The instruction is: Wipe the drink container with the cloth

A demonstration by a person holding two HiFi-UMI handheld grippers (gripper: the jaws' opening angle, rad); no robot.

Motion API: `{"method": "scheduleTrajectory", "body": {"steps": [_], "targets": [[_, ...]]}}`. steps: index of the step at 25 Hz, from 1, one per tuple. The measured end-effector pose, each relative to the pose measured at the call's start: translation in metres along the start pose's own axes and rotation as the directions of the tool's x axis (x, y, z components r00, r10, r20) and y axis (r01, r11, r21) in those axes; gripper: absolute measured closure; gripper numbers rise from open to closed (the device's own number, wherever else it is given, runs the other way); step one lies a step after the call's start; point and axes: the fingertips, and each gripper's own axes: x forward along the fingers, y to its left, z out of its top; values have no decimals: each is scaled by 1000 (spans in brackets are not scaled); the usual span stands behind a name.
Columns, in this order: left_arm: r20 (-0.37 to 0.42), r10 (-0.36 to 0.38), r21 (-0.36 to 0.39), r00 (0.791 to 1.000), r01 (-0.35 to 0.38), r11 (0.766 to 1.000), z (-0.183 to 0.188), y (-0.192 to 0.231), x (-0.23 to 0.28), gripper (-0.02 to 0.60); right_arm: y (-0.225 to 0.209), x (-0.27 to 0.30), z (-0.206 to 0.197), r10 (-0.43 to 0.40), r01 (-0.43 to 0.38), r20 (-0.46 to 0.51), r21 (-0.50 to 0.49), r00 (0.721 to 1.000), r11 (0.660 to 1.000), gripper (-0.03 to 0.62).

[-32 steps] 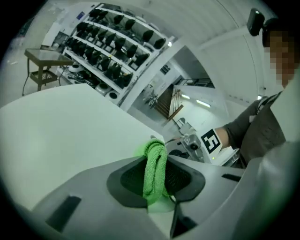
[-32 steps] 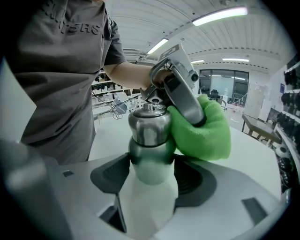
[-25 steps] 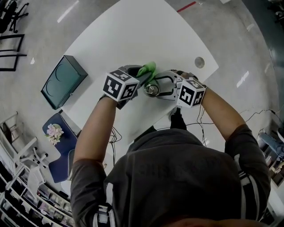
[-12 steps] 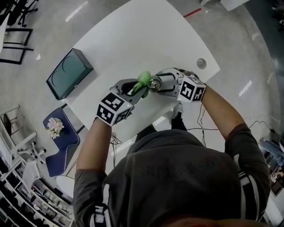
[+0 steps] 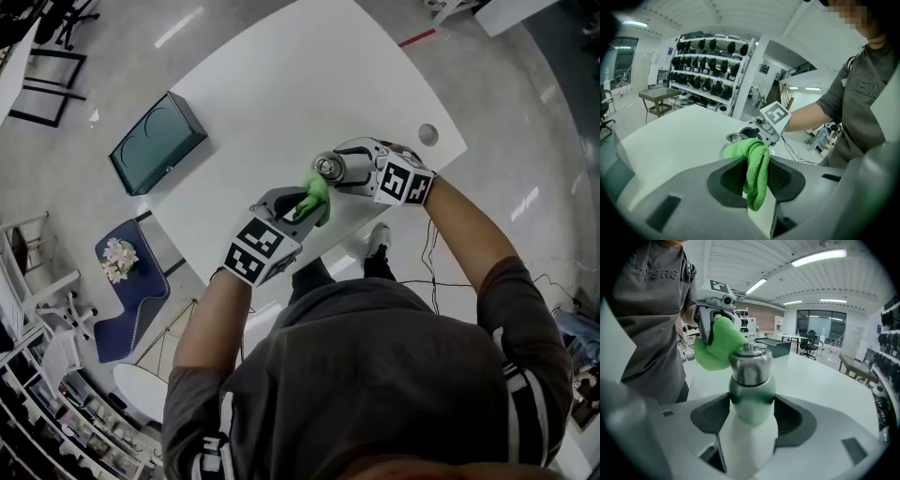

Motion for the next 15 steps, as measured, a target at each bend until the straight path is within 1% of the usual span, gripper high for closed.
{"method": "scheduleTrajectory", "body": {"steps": [2, 5, 11, 15], "targets": [[6, -23, 20, 1000, 23, 1000, 5, -11, 2, 494, 0, 1, 0, -1, 1, 2, 1, 1000, 1000, 307], [7, -56, 74, 998, 56, 996, 21, -24, 10, 494, 0, 2, 2, -6, 6, 6, -5, 1000, 1000, 307], [-64, -44, 171, 997, 54, 984, 43, -12, 30, 494, 1, 1, 0, -18, 18, 12, 6, 1000, 1000, 309], [-89, -36, 210, 995, 54, 976, 58, -2, 37, 494, 1, 2, 1, -23, 23, 14, 6, 1000, 1000, 309]]}}
